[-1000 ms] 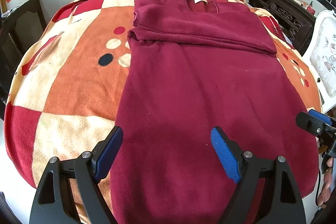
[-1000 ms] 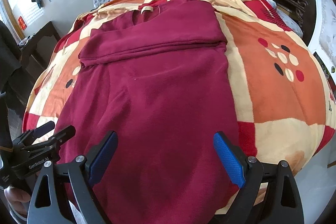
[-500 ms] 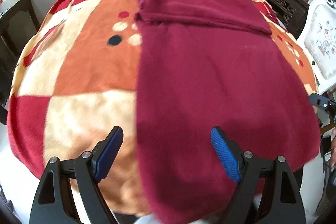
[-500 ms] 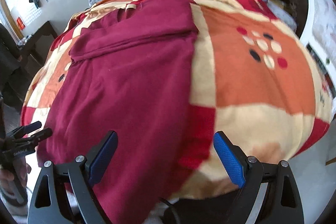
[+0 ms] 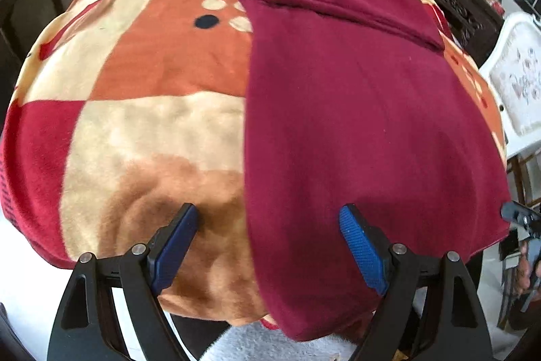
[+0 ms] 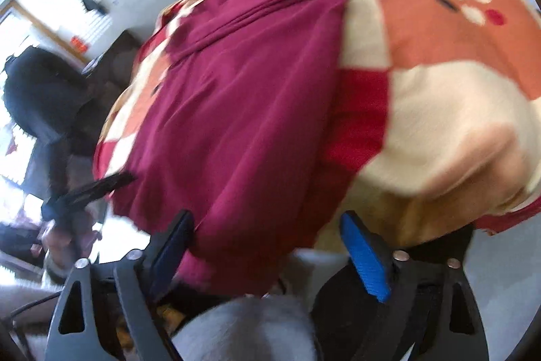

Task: Fold small clothes
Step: 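Lower the left gripper to the sweatshirt hem and grasp it while the right gripper grasps the hem too, then lift the hem with both grippers and fold it over toward the collar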

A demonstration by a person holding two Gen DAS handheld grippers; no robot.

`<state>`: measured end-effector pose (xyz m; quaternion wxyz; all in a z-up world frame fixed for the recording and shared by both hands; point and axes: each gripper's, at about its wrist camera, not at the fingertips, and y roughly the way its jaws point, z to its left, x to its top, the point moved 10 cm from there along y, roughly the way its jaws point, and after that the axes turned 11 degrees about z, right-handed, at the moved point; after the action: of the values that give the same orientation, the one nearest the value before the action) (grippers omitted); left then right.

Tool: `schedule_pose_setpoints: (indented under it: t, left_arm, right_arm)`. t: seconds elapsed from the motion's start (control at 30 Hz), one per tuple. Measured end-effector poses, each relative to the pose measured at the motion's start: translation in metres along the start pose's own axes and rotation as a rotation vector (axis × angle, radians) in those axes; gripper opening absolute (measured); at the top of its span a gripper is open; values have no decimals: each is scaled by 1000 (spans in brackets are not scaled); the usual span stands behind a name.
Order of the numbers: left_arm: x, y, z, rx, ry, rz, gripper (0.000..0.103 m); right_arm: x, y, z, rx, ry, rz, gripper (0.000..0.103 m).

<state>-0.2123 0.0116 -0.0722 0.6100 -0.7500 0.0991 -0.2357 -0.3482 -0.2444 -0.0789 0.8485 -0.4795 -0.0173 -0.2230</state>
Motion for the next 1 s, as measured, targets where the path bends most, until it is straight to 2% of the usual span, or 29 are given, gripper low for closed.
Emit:
schedule_pose_setpoints:
  t: [0.13,0.23,0.37,0.53,0.7,0.77,0.8,0.83,0.87,0.9,0.93,1.0]
  left_arm:
    - [1,2,-3,-8,5,0,89]
    - [0,3,-2,-14,-4,1,89]
    - [-6,5,-4,-8,17,14,92]
    - [-15,5,-5,7,50,36,93]
    - [-24,4,-5,-23,47,50,93]
    - [-24,3,-6,-27,61,40,82]
    - [-25,2,-7,-22,71,38,63]
    - [-25,1,-8,-18,85,38,49]
    - [-26,-1,-12,-33,106,43,41]
    - [-28,-3,-16,-57,119,54,20]
    - [-28,-5,-20,-82,131,71,13]
    - [-25,-14,-25,-85,159,76,10]
  right_arm:
    - [-13,8,8,17,-12,12,61]
    - [-13,8,6,55,16,-11,55]
    - [-10,10,8,68,21,-16,50]
    - [-7,10,10,72,23,-16,50]
    - [-5,11,11,87,44,-30,52]
    - [-6,9,10,61,28,-31,46]
    - [-5,9,11,41,14,-34,41]
    - [-6,6,10,6,-2,-37,32]
    - [-6,5,11,-8,-10,-38,30]
    - [-6,4,12,-11,-16,-38,29]
    - [-5,2,12,-22,-24,-34,26]
    - [-5,-3,14,-36,-40,-24,20]
